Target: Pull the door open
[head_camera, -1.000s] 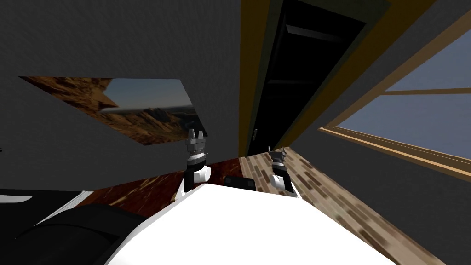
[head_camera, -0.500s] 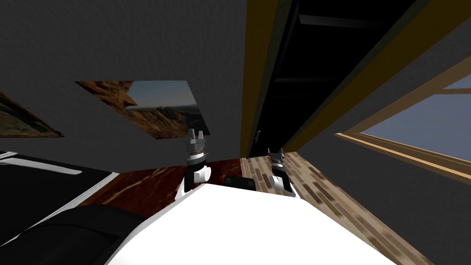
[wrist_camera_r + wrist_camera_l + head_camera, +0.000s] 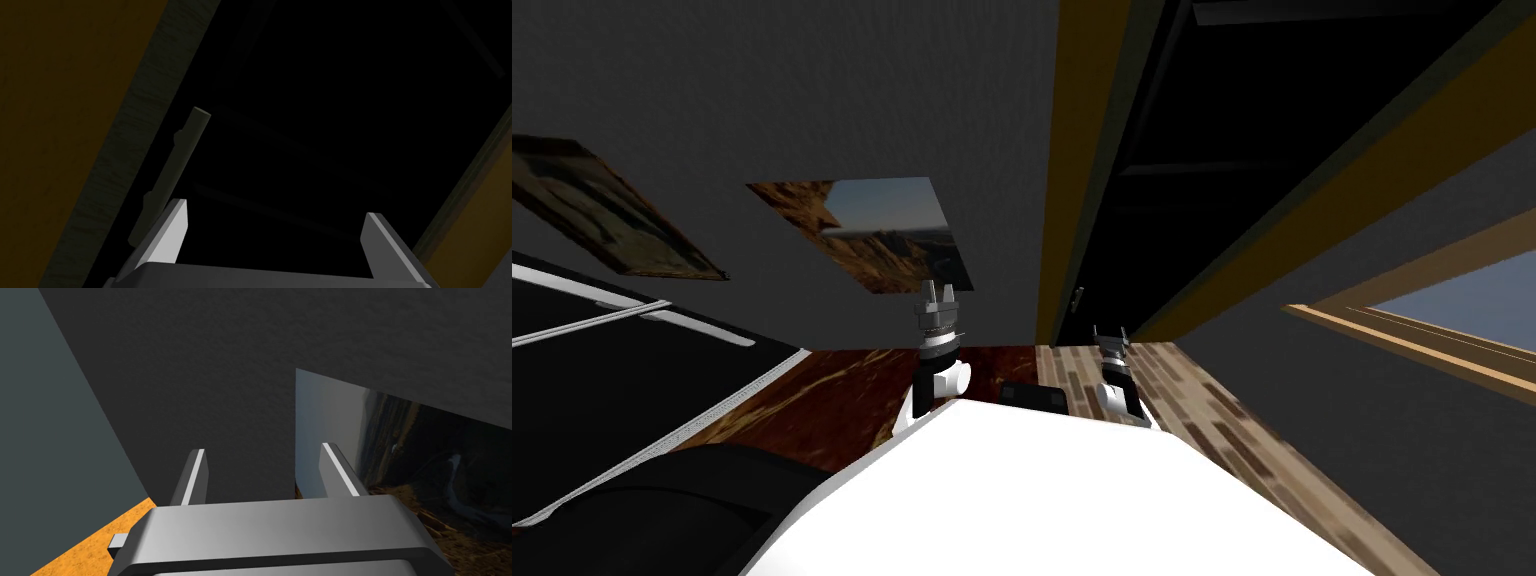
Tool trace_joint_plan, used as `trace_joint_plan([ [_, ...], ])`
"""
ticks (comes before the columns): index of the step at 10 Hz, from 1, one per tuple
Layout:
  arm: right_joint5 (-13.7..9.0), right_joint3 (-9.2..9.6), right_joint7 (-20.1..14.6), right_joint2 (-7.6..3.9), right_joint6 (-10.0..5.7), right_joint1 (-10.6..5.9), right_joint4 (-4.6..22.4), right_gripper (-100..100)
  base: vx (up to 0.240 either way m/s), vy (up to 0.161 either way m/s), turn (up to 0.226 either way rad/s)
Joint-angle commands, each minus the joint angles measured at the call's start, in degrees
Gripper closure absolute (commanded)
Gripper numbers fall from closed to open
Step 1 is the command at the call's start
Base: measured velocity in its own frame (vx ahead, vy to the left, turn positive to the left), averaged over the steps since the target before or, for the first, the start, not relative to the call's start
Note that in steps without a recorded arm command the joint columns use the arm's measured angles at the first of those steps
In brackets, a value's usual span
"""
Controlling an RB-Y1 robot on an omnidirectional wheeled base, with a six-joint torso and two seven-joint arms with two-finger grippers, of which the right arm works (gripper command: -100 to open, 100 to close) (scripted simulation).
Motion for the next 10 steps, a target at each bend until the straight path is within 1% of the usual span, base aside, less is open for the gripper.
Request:
trace_joint_plan([
  [1,-0.30,-0.15,-1.72,0.09,-0.17,-0.56,1.64,-100,0.022,-0.079,0.195],
  [3,-0.66,-0.30,-3.78,0.09,-0.66,-1.21,3.91,-100,0.019,-0.090,0.219],
  [10,-1.85,-0.78,-10.52,0.16,-2.29,-3.31,11.34,-100,0.018,-0.081,0.175],
])
